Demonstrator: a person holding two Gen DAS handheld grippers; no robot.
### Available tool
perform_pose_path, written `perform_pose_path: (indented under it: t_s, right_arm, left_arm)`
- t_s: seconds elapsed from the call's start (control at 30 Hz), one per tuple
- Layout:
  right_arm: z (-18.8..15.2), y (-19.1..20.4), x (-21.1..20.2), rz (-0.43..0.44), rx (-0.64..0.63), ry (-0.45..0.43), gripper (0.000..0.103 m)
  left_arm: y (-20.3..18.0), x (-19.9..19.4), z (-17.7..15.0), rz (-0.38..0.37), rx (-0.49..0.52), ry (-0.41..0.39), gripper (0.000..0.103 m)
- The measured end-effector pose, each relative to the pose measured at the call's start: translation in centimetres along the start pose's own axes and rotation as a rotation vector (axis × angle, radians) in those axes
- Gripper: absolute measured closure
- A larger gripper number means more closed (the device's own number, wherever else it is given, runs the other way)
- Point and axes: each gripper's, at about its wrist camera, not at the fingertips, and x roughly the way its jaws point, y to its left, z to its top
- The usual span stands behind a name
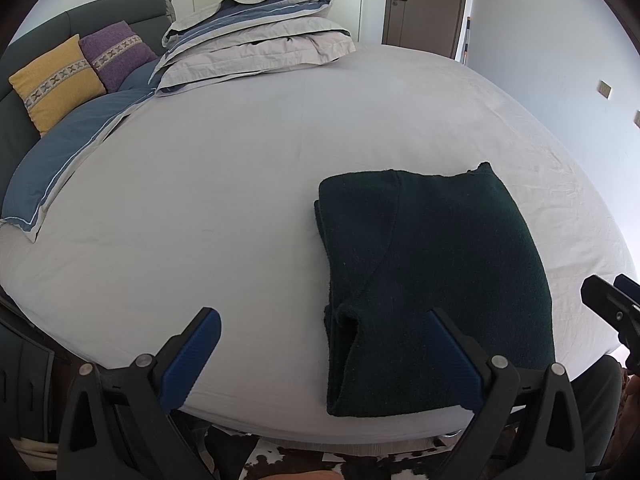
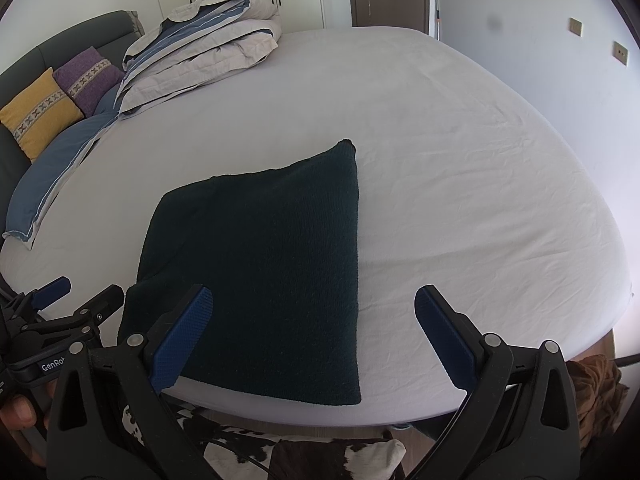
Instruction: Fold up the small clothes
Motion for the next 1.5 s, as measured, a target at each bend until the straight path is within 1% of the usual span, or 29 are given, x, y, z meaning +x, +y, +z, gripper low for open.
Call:
perform_pose_path:
  t_s: [1.5]
  right_arm:
    - [-0.18,0.26,0.38,0.005,-0.004,0.005,0.0]
  left_arm:
    - [0.12,0.38,-0.01,-0.007,0.005,0.008,0.0]
